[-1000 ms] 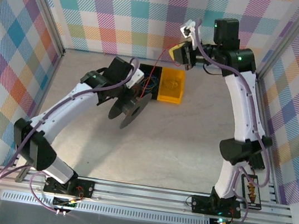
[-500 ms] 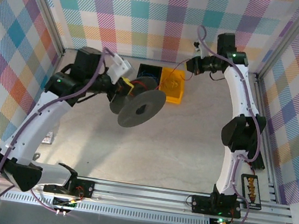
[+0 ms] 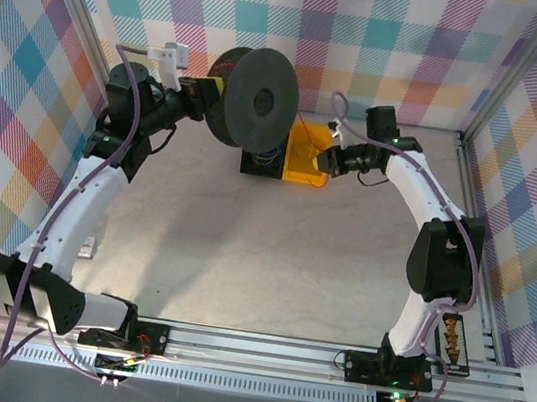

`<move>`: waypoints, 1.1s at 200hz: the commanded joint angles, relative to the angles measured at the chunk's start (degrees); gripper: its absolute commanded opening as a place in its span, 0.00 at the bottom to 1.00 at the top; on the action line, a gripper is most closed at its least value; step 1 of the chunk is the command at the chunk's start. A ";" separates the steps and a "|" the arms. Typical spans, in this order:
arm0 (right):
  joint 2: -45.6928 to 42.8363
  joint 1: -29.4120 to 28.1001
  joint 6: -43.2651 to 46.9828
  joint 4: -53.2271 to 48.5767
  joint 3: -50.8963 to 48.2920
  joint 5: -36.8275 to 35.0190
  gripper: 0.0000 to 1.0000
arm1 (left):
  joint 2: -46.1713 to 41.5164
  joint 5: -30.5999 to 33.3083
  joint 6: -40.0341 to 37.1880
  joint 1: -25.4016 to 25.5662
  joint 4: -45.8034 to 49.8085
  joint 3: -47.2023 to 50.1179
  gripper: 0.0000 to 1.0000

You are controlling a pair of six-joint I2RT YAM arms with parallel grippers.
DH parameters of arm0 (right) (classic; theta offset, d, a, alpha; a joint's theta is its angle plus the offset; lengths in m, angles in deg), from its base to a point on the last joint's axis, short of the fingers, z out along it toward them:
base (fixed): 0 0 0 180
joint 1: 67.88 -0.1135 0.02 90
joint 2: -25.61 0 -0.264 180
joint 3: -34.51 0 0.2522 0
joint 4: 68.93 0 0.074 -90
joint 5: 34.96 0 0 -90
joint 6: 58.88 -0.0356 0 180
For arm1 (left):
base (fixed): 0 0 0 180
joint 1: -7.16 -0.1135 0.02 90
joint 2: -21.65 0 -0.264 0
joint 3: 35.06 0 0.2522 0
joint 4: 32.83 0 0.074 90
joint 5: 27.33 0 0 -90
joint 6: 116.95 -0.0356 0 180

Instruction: Wrap the cables

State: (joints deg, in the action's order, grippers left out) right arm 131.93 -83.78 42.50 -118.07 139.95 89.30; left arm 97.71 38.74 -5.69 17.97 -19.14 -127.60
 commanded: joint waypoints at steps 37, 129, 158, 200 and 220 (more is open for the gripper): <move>-5.25 -9.70 -4.77 4.62 -9.81 -6.32 0.00 | 2.05 26.74 11.00 2.00 -11.66 -0.16 0.00; -5.18 -25.48 -3.48 -4.87 3.81 -9.10 0.00 | 19.70 60.83 -13.65 19.21 7.25 -15.21 0.00; -6.89 -25.43 -3.44 -5.29 5.00 -8.46 0.00 | 20.22 63.96 -17.65 20.98 7.15 -13.05 0.00; -8.89 -25.28 -1.27 -7.84 6.65 -11.81 0.00 | 19.69 65.36 -22.23 21.72 10.74 -12.07 0.00; -8.60 -25.05 -0.83 -8.26 6.23 -13.48 0.00 | 16.89 65.43 -21.10 21.58 9.09 -9.86 0.00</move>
State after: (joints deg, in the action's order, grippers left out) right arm 127.12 -107.34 38.28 -123.20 144.06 73.57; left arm 117.73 97.67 -24.68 40.42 -5.22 -139.27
